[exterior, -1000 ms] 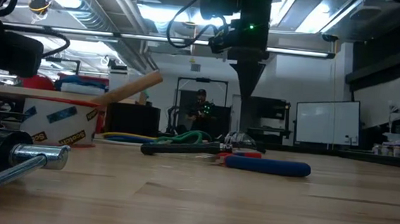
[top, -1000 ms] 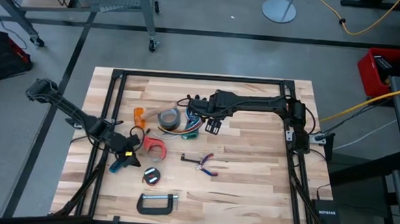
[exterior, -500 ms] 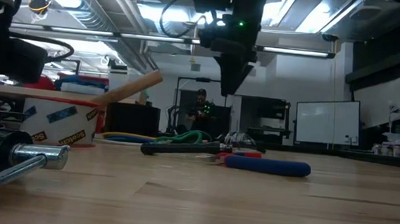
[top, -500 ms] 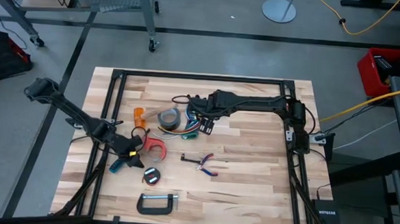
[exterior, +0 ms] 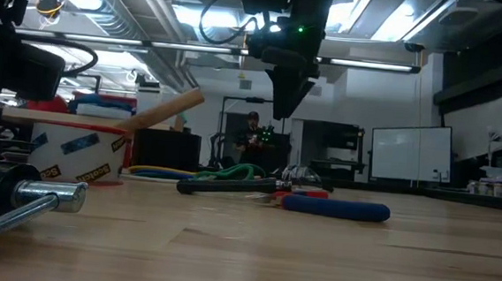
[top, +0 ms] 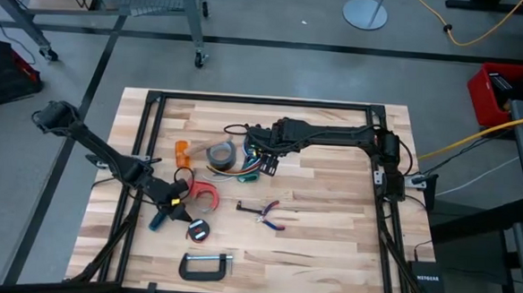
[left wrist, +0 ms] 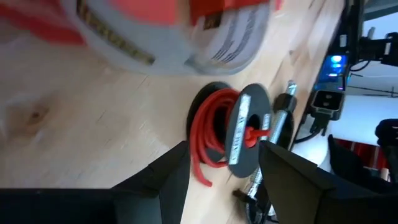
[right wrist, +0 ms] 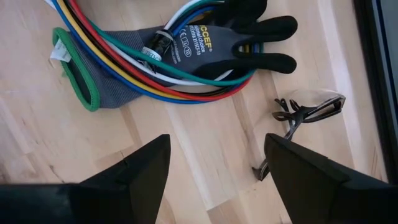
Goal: Coil cords
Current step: Uncoil the red wire from the black spool
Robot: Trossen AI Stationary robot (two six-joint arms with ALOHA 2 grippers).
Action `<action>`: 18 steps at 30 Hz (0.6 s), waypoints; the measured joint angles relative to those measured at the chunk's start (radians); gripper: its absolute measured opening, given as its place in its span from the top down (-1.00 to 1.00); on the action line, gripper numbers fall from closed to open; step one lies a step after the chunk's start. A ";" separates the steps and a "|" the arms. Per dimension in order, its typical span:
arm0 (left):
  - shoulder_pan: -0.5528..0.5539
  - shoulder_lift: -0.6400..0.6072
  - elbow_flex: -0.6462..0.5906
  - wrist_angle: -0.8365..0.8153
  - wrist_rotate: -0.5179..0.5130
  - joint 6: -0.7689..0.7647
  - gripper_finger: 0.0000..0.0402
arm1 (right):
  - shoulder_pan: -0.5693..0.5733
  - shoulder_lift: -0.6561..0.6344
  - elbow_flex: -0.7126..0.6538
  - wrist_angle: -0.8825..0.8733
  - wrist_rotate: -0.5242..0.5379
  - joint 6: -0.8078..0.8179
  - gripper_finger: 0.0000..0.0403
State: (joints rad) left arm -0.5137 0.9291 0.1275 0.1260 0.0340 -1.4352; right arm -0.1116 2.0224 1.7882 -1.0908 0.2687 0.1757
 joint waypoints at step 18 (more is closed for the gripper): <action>-0.061 0.232 0.035 0.227 -0.018 -0.075 0.09 | 0.000 0.000 0.000 0.000 0.000 -0.001 -0.32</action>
State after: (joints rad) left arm -0.5751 1.1612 0.1623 0.3527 0.0164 -1.5099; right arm -0.1116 2.0224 1.7882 -1.0908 0.2684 0.1749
